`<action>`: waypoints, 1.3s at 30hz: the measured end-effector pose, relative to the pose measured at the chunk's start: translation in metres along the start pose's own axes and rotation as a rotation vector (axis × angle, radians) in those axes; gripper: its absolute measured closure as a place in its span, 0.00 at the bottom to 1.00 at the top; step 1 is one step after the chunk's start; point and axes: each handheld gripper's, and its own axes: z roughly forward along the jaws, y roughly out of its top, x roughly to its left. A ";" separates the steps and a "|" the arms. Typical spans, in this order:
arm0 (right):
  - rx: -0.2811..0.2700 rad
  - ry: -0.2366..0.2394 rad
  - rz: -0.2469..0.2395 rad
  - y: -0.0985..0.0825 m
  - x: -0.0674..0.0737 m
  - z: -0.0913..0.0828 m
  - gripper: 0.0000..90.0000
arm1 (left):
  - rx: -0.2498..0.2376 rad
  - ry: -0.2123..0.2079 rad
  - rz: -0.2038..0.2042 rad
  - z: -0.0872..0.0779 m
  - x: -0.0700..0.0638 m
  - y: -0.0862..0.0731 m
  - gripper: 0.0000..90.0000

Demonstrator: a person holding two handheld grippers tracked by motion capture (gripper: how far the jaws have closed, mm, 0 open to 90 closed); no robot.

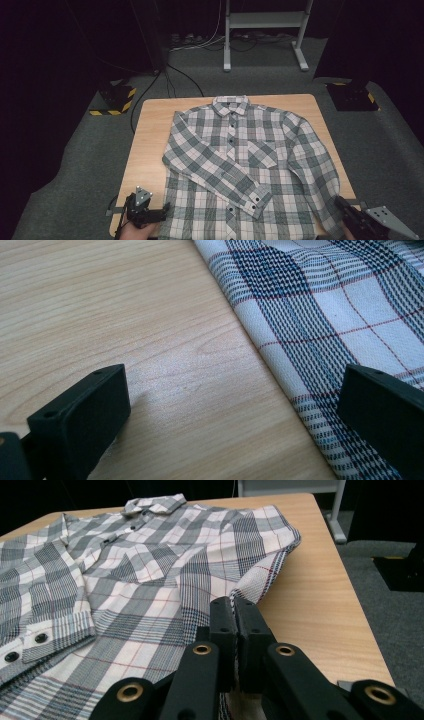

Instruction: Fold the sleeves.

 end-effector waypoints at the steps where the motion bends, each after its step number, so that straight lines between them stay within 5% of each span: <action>1: -0.003 0.001 -0.001 0.001 0.001 0.000 0.97 | 0.000 0.001 0.000 0.000 0.000 0.000 0.01; 39: 0.003 0.134 -0.080 0.027 0.070 0.032 0.97 | -0.005 0.000 0.001 0.000 0.000 -0.001 0.01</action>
